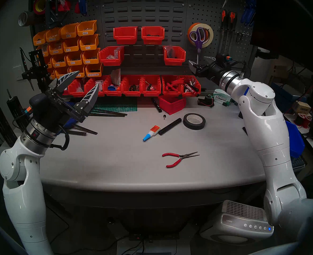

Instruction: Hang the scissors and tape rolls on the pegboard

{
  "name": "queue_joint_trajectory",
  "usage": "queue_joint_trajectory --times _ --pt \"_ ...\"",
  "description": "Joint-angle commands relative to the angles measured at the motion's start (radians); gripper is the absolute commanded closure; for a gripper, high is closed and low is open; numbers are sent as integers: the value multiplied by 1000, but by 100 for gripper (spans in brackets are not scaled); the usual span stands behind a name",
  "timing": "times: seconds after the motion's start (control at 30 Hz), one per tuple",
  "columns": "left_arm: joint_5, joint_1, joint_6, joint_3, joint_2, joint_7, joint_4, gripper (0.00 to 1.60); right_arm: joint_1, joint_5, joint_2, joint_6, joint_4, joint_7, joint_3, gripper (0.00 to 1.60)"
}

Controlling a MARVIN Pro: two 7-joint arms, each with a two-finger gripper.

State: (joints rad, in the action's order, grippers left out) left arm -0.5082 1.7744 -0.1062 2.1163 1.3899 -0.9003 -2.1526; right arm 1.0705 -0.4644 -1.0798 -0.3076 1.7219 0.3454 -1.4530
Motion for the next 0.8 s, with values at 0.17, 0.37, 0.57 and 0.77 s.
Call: queue_joint_trajectory --times 0.17,0.37,0.57,0.77 --pt "21 -17 -40 -9 50 55 -11 0 167 -33 5 47 184 9 -45 0" --pt "41 -29 -62 -16 66 80 9 0 258 -42 -8 55 251 -17 -44 0" --pt "50 -36 -73 -23 83 101 22 0 335 -31 -15 68 312 -63 -53 0" --pt "54 -35 -65 -38 74 92 40 0 416 -4 -25 81 388 -126 -76 0"
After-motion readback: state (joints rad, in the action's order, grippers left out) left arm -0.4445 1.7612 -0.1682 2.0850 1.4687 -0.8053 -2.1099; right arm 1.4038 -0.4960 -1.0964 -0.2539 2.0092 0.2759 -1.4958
